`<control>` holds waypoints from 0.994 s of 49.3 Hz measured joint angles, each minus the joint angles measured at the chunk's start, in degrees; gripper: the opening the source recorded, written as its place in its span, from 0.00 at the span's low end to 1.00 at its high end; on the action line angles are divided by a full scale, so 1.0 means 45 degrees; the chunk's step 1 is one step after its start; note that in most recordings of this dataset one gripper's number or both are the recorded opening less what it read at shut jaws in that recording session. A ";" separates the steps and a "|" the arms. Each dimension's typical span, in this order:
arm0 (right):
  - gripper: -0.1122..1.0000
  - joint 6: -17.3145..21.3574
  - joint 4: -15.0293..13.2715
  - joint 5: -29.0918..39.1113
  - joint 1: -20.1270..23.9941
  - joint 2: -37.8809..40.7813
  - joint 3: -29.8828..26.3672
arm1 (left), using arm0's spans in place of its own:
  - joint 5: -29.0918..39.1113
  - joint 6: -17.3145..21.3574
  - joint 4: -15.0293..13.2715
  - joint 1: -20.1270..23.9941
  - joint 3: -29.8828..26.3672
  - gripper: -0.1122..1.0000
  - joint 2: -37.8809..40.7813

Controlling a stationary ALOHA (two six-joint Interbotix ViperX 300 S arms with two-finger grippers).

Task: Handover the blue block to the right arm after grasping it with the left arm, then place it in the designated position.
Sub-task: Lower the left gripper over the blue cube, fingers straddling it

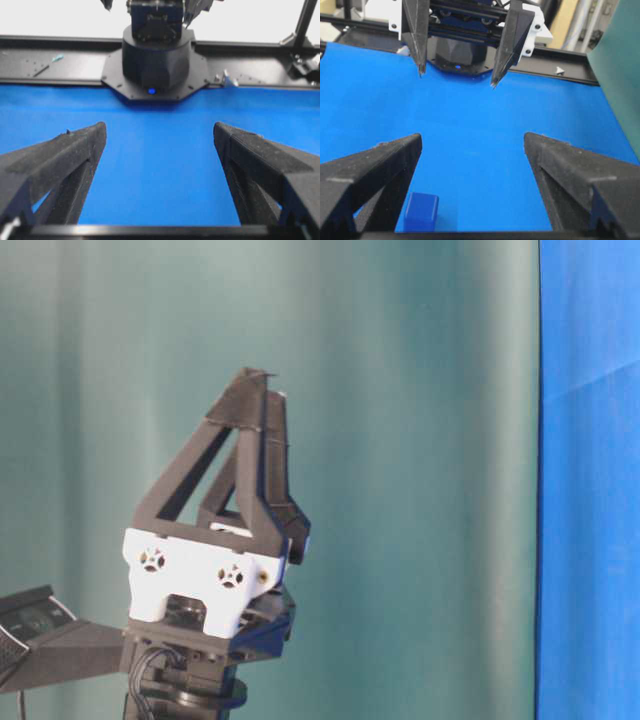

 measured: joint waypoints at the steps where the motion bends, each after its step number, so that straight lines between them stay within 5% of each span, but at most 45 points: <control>1: 0.95 0.0000 0.0000 0.0000 0.0000 0.0000 0.0020 | 0.0117 -0.0020 0.0020 -0.0039 -0.0020 0.93 0.0000; 32: 0.95 0.0000 0.0000 0.0254 0.0000 0.0000 0.0020 | 1.1641 -0.0781 0.0039 -0.0371 -0.4551 0.92 0.2012; 42: 0.95 0.0000 0.0000 0.0273 0.0000 0.0020 0.0000 | 1.4453 -0.0781 0.0117 -0.0566 -0.5840 0.92 0.2539; 49: 0.95 0.0000 0.0000 0.0254 0.0000 0.0137 0.0000 | 1.5039 -0.0781 0.0176 -0.0566 -0.6191 0.92 0.2715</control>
